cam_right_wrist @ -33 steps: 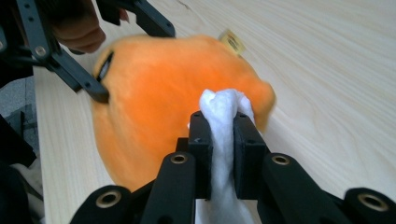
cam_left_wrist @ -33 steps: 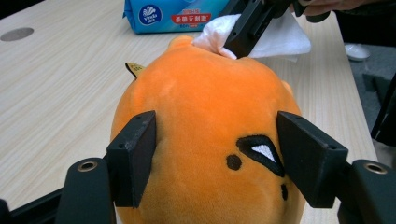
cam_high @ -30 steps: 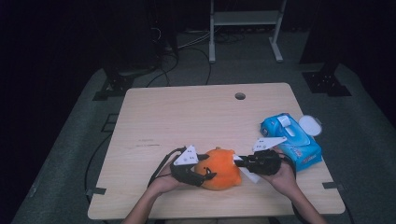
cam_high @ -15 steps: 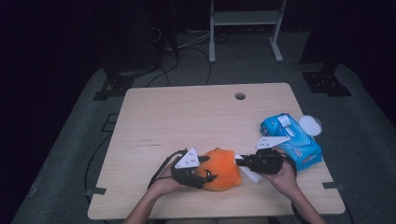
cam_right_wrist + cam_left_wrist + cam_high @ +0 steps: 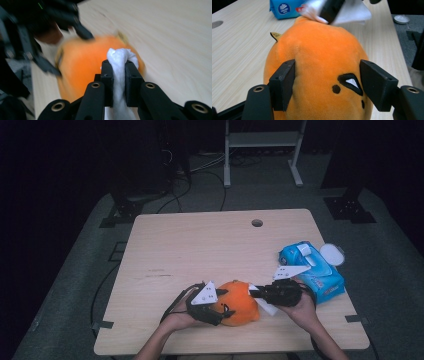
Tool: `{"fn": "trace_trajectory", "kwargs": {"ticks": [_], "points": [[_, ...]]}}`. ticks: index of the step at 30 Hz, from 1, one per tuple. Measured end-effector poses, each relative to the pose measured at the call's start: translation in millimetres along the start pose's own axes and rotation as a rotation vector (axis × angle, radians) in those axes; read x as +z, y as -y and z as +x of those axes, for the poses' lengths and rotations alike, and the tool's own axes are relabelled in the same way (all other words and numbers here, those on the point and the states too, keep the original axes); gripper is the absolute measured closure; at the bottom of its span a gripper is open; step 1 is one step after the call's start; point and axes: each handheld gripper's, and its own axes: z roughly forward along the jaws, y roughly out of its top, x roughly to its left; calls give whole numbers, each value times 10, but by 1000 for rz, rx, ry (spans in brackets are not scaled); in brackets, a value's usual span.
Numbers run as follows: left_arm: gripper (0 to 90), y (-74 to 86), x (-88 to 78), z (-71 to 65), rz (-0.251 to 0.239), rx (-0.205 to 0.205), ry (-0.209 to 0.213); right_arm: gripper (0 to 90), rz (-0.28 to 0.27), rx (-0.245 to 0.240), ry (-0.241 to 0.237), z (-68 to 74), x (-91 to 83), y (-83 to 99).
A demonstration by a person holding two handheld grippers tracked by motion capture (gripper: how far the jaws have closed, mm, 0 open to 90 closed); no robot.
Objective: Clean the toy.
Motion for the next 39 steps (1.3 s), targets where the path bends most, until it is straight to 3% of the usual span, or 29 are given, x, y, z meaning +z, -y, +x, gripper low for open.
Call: {"fn": "trace_trajectory", "kwargs": {"ticks": [4,10,15,18,20,21,25,30,34,37,39], "points": [[311,-41,12,-53,26,53,-6,793,-3,-54,7,63,54,-118],[311,-56,37,-69,27,68,0,793,9,-7,59,-83,-8,-37],[299,-70,40,-108,39,98,5,793,12,-56,53,39,96,-163],[226,-108,-26,-53,34,77,25,794,28,-56,48,27,134,-121],[203,-150,-92,1,-8,23,35,794,30,-50,43,9,103,-78],[194,-161,-109,20,-6,6,15,794,33,-46,45,2,78,-65],[256,-101,-43,7,29,8,12,794,31,-33,37,-25,37,-45],[293,-123,2,-103,67,81,22,794,9,-67,15,129,107,-164],[291,-128,17,-153,85,112,20,794,9,-106,-4,222,179,-234],[292,-115,15,-135,78,105,24,793,8,-75,2,120,150,-198],[291,-109,17,-126,72,98,27,793,23,-52,51,14,101,-145]]}}
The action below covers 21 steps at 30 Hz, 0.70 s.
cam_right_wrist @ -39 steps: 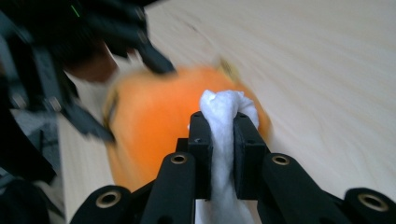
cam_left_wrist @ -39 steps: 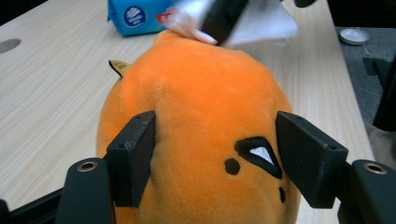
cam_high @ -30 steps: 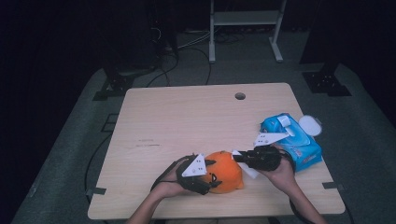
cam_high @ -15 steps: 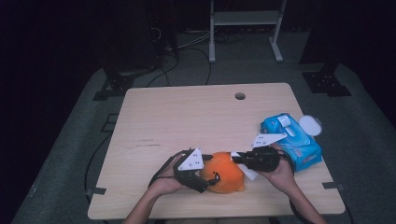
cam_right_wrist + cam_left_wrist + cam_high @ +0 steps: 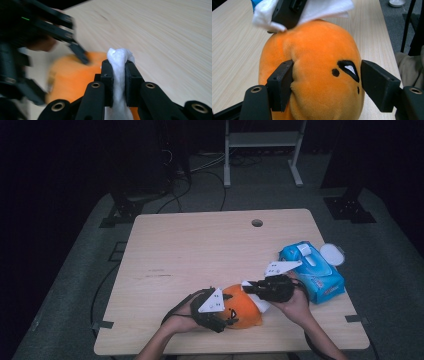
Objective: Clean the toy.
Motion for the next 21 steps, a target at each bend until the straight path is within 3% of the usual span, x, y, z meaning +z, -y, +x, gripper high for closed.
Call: {"fn": "trace_trajectory", "kwargs": {"ticks": [1,3,4,10,13,17,19,21], "points": [[291,3,4,1,-6,-6,1,794,8,17,25,-60,-21,39],[292,0,17,-1,-17,-16,4,794,-2,73,17,-151,-67,115],[292,-6,25,-4,-17,-13,6,794,-4,72,17,-150,-74,120],[286,-20,27,-31,-1,-1,21,793,-19,-5,-18,94,11,-50],[284,0,23,-20,-7,-10,28,793,-20,-20,-16,122,43,-66],[287,39,15,33,-20,-35,28,793,-3,36,21,-78,13,58],[287,60,6,51,-30,-50,26,793,-9,79,19,-179,-24,141],[287,76,8,62,-40,-58,28,793,-14,92,13,-199,-76,175]]}}
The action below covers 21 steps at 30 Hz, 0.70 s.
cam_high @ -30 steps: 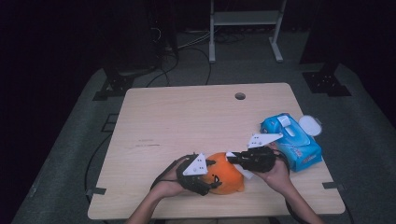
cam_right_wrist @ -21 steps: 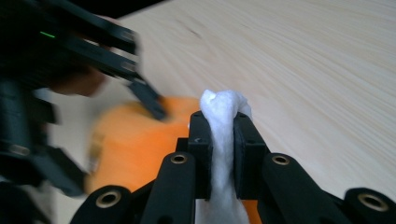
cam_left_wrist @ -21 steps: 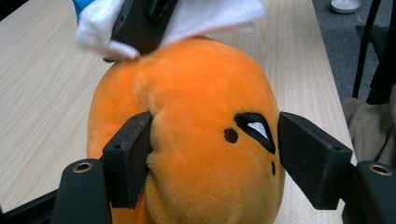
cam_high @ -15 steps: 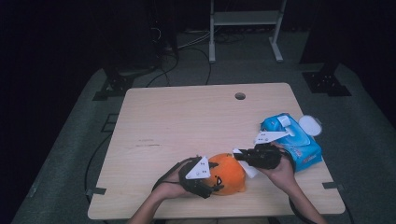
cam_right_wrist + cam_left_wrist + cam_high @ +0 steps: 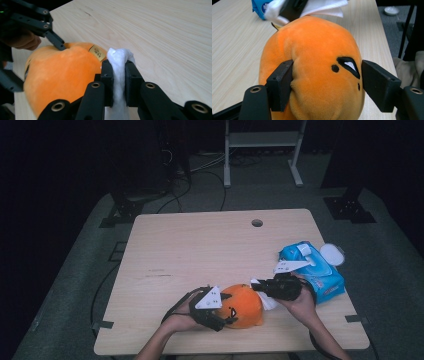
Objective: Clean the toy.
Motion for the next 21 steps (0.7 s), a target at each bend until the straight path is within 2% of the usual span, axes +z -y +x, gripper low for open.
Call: {"fn": "trace_trajectory", "kwargs": {"ticks": [3,5,8,10,12,15,17,19,21], "points": [[287,7,6,15,0,-5,-6,794,0,-27,7,79,-50,4],[287,18,14,31,-9,-28,-19,793,-8,-49,-12,173,-51,-21],[288,51,12,93,-24,-91,-41,793,-20,-85,-64,297,-15,-72],[288,76,2,117,-39,-110,-39,793,-3,-122,-44,341,25,-87],[287,81,-11,129,-44,-115,-43,793,0,-103,-43,276,24,-73],[267,101,-24,159,-76,-121,-30,793,18,-71,9,105,-14,5],[249,126,-18,180,-90,-126,-18,793,21,-46,21,21,-45,63],[248,118,-9,177,-84,-126,-23,793,13,-31,11,42,-52,68],[250,96,8,170,-75,-133,-40,794,4,-50,-5,141,-26,22]]}}
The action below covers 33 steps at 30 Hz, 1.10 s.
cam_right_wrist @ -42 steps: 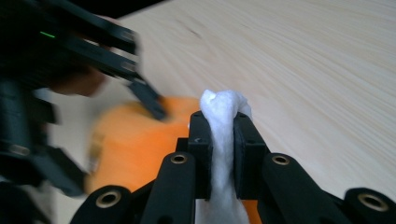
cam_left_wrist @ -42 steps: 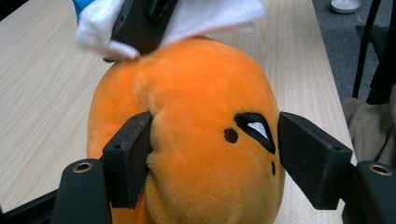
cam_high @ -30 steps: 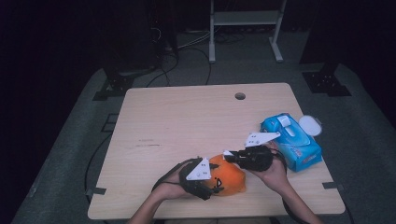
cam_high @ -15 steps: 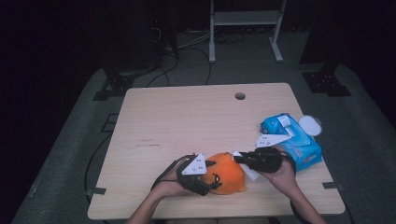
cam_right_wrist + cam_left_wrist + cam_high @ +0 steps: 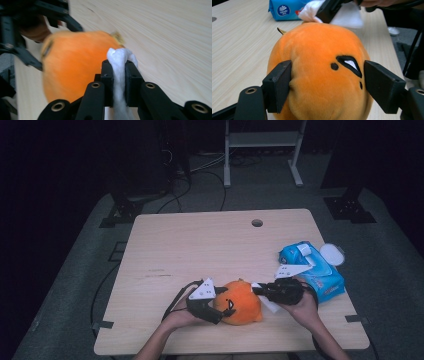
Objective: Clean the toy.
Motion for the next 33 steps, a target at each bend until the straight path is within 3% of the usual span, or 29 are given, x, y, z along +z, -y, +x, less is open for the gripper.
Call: {"fn": "trace_trajectory", "kwargs": {"ticks": [4,6,9,13,16,17,19,22,26,28,33], "points": [[250,-25,23,-30,10,-2,-31,792,-7,-83,-60,270,95,-115],[219,-36,-1,-33,5,10,-28,792,2,-111,-52,317,108,-134],[155,-68,-72,-7,-20,9,-20,792,-12,-74,-54,208,69,-98],[189,-45,-64,7,13,18,-37,793,-12,-39,-14,63,16,-58],[265,-64,-33,-2,16,2,-47,793,-10,-45,-19,132,41,-89],[266,-78,-21,-12,17,1,-48,793,-5,-60,-15,191,61,-112],[265,-91,-10,-31,15,10,-46,793,-18,-79,-60,304,87,-163],[208,-84,-40,-14,10,11,-34,793,-11,-113,-73,374,102,-197],[115,-51,-100,45,4,-19,-45,793,-18,-72,-90,253,74,-152],[165,-7,-80,63,11,-42,-25,793,-27,-51,-91,179,42,-132],[228,-15,-22,31,30,-21,-47,786,-9,-70,-77,209,48,-138]]}}
